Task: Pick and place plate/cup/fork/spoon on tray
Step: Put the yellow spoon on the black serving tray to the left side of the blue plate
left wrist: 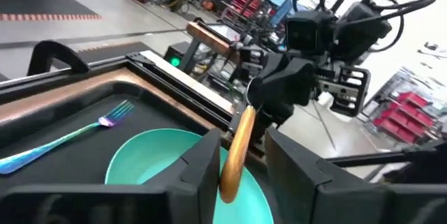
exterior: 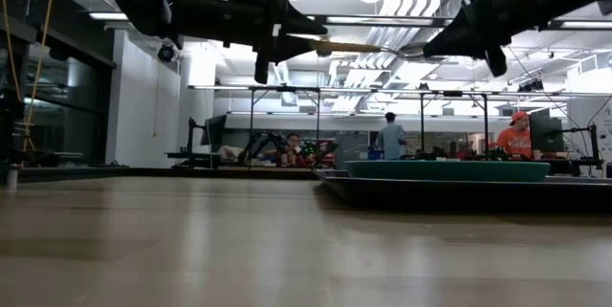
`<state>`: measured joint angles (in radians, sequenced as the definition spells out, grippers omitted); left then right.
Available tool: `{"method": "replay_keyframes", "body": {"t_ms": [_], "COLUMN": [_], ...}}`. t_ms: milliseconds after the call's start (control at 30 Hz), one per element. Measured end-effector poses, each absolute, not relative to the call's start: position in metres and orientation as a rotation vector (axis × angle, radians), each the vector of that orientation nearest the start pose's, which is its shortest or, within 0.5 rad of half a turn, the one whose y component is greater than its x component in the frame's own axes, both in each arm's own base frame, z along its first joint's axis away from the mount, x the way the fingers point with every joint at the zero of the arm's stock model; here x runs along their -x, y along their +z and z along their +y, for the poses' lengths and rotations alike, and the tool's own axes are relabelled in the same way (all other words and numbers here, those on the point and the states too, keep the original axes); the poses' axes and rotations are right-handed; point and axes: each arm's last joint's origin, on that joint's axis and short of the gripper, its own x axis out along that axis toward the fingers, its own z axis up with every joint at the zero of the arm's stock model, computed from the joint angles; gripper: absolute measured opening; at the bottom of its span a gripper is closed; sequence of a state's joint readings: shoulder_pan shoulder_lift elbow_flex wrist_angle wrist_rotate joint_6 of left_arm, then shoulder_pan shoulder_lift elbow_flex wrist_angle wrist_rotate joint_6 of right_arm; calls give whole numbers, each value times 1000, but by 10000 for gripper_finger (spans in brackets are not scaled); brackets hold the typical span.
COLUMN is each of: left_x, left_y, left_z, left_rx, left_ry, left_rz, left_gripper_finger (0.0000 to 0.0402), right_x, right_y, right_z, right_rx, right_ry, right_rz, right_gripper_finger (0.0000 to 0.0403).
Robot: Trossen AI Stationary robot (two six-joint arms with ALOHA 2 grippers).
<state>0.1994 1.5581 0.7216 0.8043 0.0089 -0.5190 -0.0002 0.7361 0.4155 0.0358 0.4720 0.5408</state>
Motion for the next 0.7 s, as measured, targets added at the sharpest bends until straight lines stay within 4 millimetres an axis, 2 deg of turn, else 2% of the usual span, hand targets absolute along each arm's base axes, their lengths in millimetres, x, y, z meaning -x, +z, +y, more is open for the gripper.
{"method": "replay_keyframes", "body": {"t_ms": [200,333,433,700], "left_x": [-309,-305,-303,-305], "left_y": [226,226,224,221], "left_z": [81,89,91,84], "left_rx": [498,487,456,456], "left_ry": [223,256,261,213], "left_rz": [-19,7,37,86], "left_gripper_finger": [142,162,171,173], "right_x": [-157,-148,-141,-122], "right_y": [258,261,252,203], "right_z": [-16,-18,-21,-42], "right_rx": [-386,-330,-328,-426], "right_ry": [-670,-780,-864,-1013], "right_rz": [286,377,412,501], "right_gripper_finger": [1,1,1,0]}}
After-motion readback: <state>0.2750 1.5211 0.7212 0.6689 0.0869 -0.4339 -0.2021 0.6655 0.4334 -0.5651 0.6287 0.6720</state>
